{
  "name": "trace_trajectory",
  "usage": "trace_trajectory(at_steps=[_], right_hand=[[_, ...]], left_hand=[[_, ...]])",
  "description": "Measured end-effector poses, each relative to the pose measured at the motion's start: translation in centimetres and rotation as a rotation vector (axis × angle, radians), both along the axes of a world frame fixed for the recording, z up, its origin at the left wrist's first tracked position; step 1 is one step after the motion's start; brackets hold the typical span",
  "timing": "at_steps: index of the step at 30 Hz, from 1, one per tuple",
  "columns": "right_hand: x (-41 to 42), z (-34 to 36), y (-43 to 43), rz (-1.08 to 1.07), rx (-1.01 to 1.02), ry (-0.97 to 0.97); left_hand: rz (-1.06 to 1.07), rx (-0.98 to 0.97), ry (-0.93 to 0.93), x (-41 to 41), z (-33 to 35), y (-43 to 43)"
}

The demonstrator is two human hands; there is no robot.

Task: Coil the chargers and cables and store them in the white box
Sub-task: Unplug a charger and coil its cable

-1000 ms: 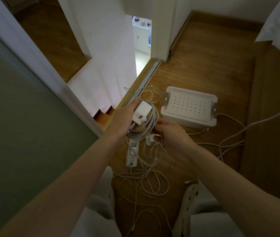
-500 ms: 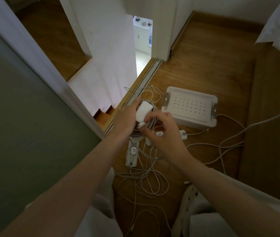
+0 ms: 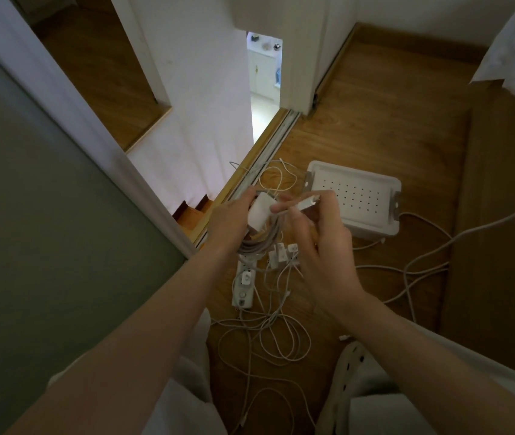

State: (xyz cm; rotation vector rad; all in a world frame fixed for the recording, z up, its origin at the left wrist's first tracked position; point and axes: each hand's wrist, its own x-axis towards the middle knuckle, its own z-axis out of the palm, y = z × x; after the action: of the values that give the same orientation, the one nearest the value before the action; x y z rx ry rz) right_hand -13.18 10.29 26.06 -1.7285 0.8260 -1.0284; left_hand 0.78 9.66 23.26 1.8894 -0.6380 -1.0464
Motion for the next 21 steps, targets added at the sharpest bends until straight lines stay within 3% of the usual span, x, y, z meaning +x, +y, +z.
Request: trace_trajectory(at_steps=[2, 5, 12, 17, 21], right_hand=[[-0.2, 0.7, 0.6, 0.059, 0.068, -0.105], [-0.7, 1.5, 1.5, 0.066, 0.180, -0.245], [-2.5, 1.8, -1.0, -0.244, 0.475, -0.187], [-2.3, -0.5, -1.0, -0.142, 0.533, 0.169], [-2.0, -1.2, -1.1, -0.084, 0.391, 0.311]], left_hand=[[0.089, -0.004, -0.008, 0.6, -0.2, -0.2], [0.015, 0.074, -0.083, 1.2, -0.6, -0.3], [0.137, 0.014, 0.059, 1.7, 0.1, -0.2], [0.127, -0.034, 0.189, 1.7, 1.3, 0.1], [-0.018, -0.042, 0.059, 0.6, 1.6, 0.3]])
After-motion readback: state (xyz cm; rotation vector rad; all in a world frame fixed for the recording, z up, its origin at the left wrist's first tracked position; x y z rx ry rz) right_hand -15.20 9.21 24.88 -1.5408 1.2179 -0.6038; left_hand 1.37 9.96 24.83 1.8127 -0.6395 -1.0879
